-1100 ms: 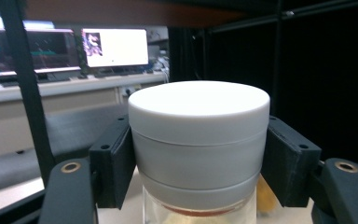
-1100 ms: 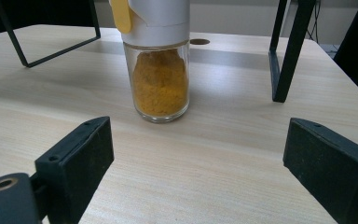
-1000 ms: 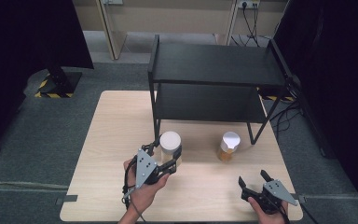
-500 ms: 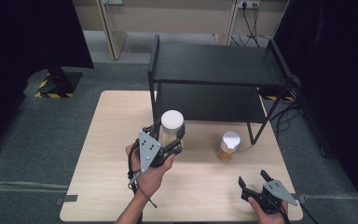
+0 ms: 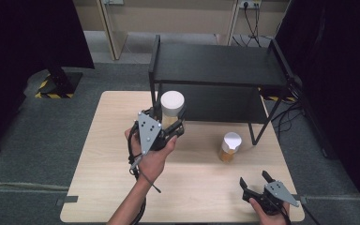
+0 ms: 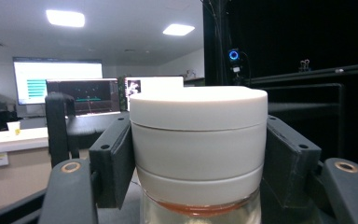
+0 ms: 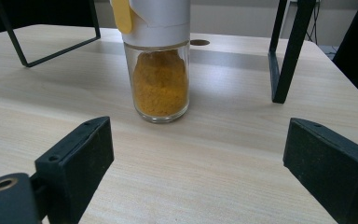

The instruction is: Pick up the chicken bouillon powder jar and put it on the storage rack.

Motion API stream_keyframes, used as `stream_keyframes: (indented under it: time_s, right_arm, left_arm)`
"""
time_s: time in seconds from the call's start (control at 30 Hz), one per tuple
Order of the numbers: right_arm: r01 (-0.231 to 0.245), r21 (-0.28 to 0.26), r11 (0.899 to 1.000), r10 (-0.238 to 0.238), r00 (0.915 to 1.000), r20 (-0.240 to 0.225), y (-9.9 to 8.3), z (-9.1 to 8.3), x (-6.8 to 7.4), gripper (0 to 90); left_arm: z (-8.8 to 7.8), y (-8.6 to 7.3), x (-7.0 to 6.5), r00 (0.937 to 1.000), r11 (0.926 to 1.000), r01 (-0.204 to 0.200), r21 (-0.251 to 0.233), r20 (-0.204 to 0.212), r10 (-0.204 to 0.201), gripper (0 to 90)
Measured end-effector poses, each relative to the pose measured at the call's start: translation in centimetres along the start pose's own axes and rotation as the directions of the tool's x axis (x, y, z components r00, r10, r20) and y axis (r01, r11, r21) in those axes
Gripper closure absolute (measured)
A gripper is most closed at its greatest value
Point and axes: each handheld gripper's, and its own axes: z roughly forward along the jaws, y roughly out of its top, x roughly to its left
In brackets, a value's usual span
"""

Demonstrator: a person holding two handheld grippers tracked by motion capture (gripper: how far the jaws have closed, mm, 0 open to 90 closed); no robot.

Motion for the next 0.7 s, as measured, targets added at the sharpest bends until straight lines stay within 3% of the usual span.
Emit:
stream_keyframes:
  time_s: [0.7]
  right_arm:
    - [-0.001,0.002,1.0,0.001,1.0,0.0,0.0,0.0,0.0,8.7]
  left_arm:
    - [3.6,3.9,0.3,0.9988,0.9993,-0.005,-0.036,-0.048,0.003,33.8]
